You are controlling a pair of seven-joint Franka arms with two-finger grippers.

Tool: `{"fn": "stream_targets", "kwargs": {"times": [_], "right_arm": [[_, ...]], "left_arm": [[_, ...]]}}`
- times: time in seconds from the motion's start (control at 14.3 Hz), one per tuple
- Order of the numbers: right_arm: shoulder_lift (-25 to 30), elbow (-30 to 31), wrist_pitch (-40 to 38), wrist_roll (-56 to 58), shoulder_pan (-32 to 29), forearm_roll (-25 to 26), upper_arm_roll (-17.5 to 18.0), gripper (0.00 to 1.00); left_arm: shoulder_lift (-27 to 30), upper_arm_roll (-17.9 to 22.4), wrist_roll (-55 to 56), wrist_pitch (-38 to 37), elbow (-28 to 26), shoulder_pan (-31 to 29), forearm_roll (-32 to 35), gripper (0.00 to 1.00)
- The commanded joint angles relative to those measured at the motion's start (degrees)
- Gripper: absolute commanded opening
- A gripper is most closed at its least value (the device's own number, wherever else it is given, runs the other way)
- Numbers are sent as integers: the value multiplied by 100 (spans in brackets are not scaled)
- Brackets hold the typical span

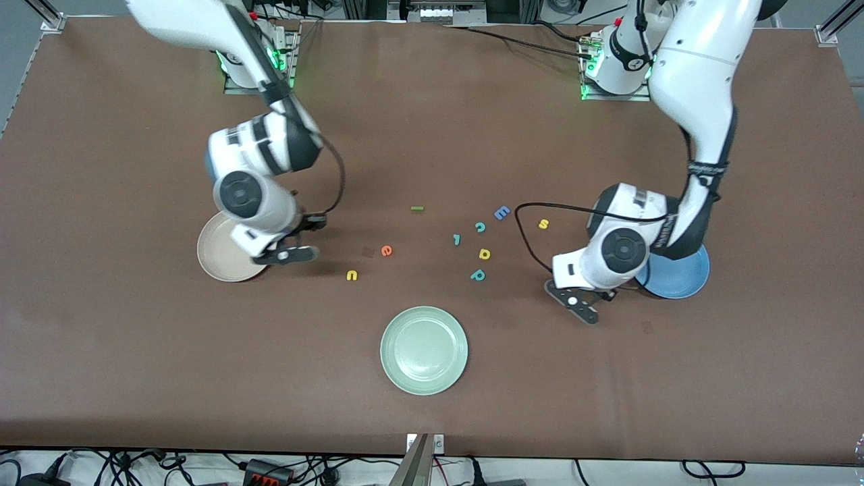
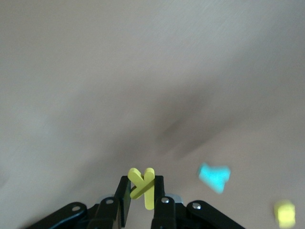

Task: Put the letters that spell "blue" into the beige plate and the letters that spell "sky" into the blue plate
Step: 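Place the green a on the beige plate while the left gripper places k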

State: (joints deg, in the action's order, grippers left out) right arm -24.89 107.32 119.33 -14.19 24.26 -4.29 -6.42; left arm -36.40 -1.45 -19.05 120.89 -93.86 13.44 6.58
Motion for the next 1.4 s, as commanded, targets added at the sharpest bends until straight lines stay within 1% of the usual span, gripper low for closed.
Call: {"fn": "stream_targets", "kwargs": {"times": [0.0, 0.21, 0.35, 0.42, 0.49, 0.56, 0.63, 0.7, 0.84, 0.98, 1.12, 1.19, 1.33], "right_arm": [[-59, 193, -15, 21, -359, 51, 0, 20], [-322, 176, 186, 196, -711, 86, 0, 21], [-472, 184, 310, 372, -860, 86, -9, 21], [-516, 184, 319, 434, -975, 95, -9, 21], [-569, 184, 319, 460, -1028, 104, -9, 22], [-622, 193, 380, 461, -1072, 104, -26, 32], [-666, 184, 459, 382, -1159, 95, -26, 63], [-658, 150, 433, 382, -1186, 95, -26, 100], [-518, 53, 328, 495, -1099, 104, 26, 100], [-333, 0, 179, 470, -993, -45, 123, 100], [-262, -254, 161, 522, -976, -474, 490, 100], [-279, -342, 160, 609, -958, -528, 736, 100], [-332, -352, 327, 645, -871, -529, 1246, 100]], "left_arm": [[335, -22, -73, -643, -124, -455, 98, 5], [336, -22, -55, -908, -246, -1017, 107, 7], [309, -31, -29, -909, -360, -1438, 107, 8], [274, -40, -29, -857, -405, -1571, 107, 11], [222, -31, -12, -856, -414, -1607, 107, 26], [213, -40, -11, -847, -414, -1608, 107, 92], [247, -66, -11, -874, -414, -1608, 107, 100], [265, -110, -3, -891, -414, -1608, 98, 100], [274, -154, 233, -909, -414, -1520, 63, 100], [274, -503, 916, -927, -414, -1476, 54, 100], [257, -925, 1986, -918, -449, -1441, 54, 100], [230, -1075, 2662, -909, -449, -1414, 63, 100], [213, -1173, 3779, -839, -493, -1231, 54, 100]]}}
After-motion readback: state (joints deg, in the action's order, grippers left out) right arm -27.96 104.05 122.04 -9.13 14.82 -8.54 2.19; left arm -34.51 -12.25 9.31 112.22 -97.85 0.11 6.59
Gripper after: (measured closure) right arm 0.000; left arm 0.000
